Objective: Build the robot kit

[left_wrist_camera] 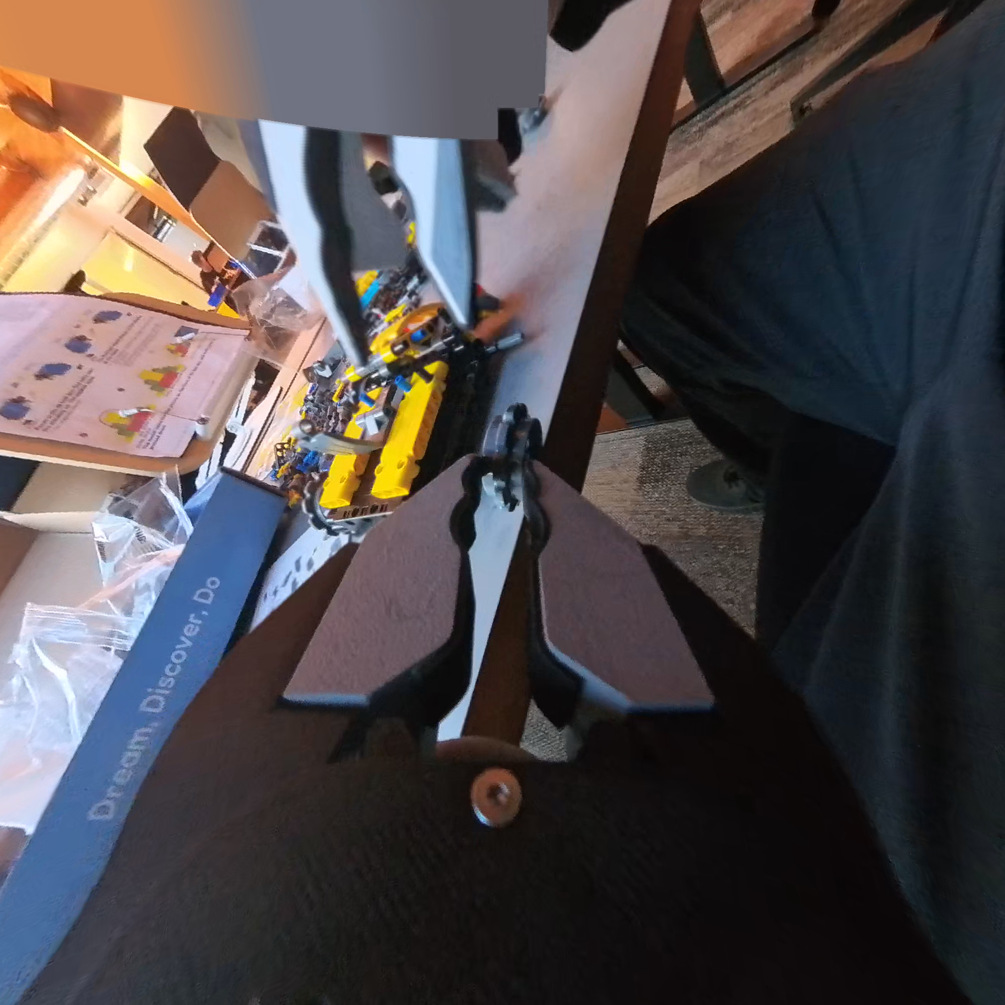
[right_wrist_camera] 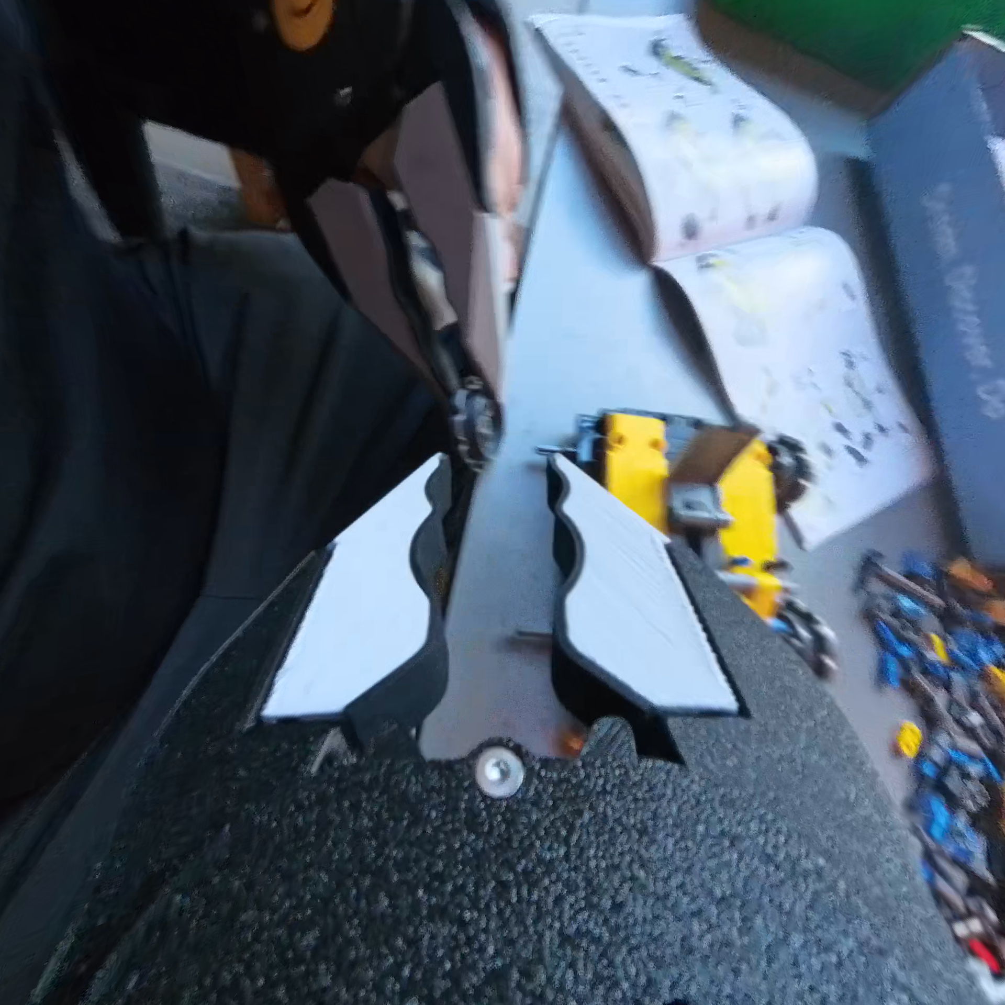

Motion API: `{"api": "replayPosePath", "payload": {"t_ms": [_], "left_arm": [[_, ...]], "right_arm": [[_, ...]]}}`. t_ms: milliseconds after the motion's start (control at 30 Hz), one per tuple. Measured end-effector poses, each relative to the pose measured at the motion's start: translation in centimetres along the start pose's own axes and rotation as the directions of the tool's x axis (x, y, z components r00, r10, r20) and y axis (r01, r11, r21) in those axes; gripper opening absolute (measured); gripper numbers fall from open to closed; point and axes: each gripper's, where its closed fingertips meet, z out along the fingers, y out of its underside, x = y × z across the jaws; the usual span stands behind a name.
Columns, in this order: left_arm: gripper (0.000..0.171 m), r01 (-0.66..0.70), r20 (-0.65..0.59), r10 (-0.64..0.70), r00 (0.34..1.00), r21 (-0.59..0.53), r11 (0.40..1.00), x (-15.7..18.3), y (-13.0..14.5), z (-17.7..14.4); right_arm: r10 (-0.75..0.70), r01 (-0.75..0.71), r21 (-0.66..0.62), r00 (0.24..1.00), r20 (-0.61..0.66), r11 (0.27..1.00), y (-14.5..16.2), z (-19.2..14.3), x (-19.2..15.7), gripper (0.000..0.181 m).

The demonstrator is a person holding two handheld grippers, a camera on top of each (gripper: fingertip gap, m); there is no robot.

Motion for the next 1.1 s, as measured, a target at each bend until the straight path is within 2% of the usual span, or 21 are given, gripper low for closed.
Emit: {"api": "replayPosePath", "payload": {"t_ms": [100, 167, 233, 333, 467, 567, 733, 900, 1100], "left_arm": [[0.012, 0.026, -0.001, -0.026, 1.000, 0.006, 1.000, -0.2, 0.0, 0.0], [0.012, 0.038, -0.003, -0.038, 0.999, 0.016, 0.999, -0.2, -0.1, 0.0], [0.012, 0.040, 0.000, -0.040, 0.999, 0.015, 0.999, -0.3, 0.0, -0.1], [0.011, 0.049, 0.004, -0.049, 0.999, 0.012, 0.999, -0.4, 0.1, -0.2], [0.011, 0.055, 0.007, -0.055, 0.998, 0.020, 0.998, -0.5, 0.1, -0.4], [0.012, 0.031, 0.021, -0.031, 0.999, 0.019, 0.999, -0.8, 0.3, -0.5], [0.011, -0.016, 0.029, 0.015, 0.999, 0.035, 0.999, -0.7, 0.3, -0.2], [0.012, -0.087, 0.053, 0.086, 0.995, 0.009, 0.996, -0.5, 0.6, 0.3], [0.012, 0.014, 0.032, -0.015, 0.999, 0.057, 0.998, -0.9, 0.8, 0.2]], "right_arm": [[0.119, -0.119, 0.008, 0.991, -0.054, 0.993, -0.2, -1.6, 3.9, 0.065], [0.133, -0.138, -0.056, 0.987, -0.091, 0.989, 0.4, -1.5, 6.1, 0.090], [0.138, -0.146, -0.135, 0.988, -0.062, 0.980, 1.2, -0.4, 6.9, 0.097], [0.172, -0.162, -0.244, 0.985, 0.022, 0.956, 2.3, 1.5, 6.8, 0.099], [0.103, -0.088, -0.385, 0.994, 0.020, 0.919, 4.0, 2.7, 7.0, 0.094], [0.087, -0.066, -0.422, 0.996, 0.029, 0.904, 4.6, 3.1, 6.9, 0.093], [0.115, -0.081, -0.390, 0.991, 0.064, 0.917, 4.5, 3.3, 6.9, 0.092], [0.236, -0.183, -0.304, 0.960, 0.148, 0.935, 3.5, 3.1, 6.9, 0.092], [0.203, -0.153, -0.268, 0.965, 0.167, 0.951, 3.2, 3.2, 6.2, 0.091]]}}
